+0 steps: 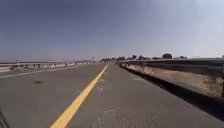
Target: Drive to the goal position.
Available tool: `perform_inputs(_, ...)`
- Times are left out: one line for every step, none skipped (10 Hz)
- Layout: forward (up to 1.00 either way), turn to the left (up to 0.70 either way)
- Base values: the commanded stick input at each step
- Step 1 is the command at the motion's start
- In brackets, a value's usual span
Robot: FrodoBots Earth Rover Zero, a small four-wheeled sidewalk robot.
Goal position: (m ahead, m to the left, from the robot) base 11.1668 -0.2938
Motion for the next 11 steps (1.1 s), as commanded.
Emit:
perform_inputs(0.30, 0.00)
perform_inputs(0.30, 0.00)
perform_inputs(0.30, 0.00)
perform_inputs(0.30, 0.00)
perform_inputs(0.30, 0.00)
perform_inputs(0.30, 0.00)
perform_inputs(0.30, 0.00)
perform_inputs(0.30, 0.00)
perform_inputs(0.30, 0.00)
perform_inputs(0.30, 0.00)
perform_inputs(0.30, 0.00)
